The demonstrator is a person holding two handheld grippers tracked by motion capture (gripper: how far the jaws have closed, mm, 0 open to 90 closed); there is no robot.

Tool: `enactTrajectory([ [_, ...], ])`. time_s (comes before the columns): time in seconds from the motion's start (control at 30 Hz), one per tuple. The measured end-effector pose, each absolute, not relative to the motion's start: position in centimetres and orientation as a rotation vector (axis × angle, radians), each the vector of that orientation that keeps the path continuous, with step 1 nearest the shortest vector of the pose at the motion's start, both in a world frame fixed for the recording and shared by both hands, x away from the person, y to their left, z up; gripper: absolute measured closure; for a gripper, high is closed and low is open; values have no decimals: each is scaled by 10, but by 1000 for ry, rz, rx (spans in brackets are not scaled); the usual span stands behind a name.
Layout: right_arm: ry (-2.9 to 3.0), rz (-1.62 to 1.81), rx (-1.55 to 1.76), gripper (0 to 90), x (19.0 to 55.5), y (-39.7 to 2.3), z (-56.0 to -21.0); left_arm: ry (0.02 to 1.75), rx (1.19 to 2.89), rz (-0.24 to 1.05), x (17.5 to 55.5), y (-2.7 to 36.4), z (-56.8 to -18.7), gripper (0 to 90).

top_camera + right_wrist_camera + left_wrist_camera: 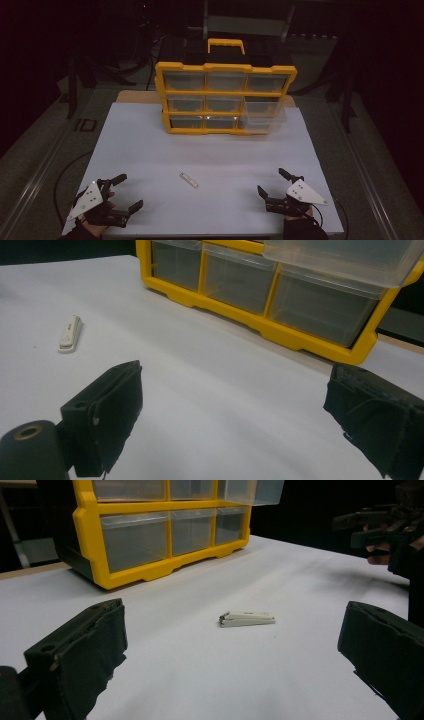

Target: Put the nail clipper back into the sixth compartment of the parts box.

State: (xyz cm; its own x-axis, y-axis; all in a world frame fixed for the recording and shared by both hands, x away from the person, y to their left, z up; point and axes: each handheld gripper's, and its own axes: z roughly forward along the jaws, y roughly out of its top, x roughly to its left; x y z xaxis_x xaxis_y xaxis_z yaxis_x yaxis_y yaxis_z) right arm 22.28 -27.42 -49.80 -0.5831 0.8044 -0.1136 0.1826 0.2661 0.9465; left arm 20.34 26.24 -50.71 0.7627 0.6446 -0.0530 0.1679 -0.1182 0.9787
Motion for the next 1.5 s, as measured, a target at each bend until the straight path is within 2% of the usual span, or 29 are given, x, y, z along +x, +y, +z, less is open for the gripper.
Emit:
enactTrajectory([
  [0.83, 1940, 1350, 883, 84, 221, -274, -494, 667, 1651, 431, 205, 262, -502, 1],
  [1.0, 1936, 1347, 881, 84, 220, -274, -493, 677, 1659, 364, 210, 259, -490, 1],
  [1.23, 1939, 1351, 868, 84, 219, -272, -491, 647, 1687, 357, 216, 253, -473, 2],
  [1.5, 1946, 1358, 855, 84, 219, -271, -491, 495, 1692, 302, 235, 248, -446, 2],
])
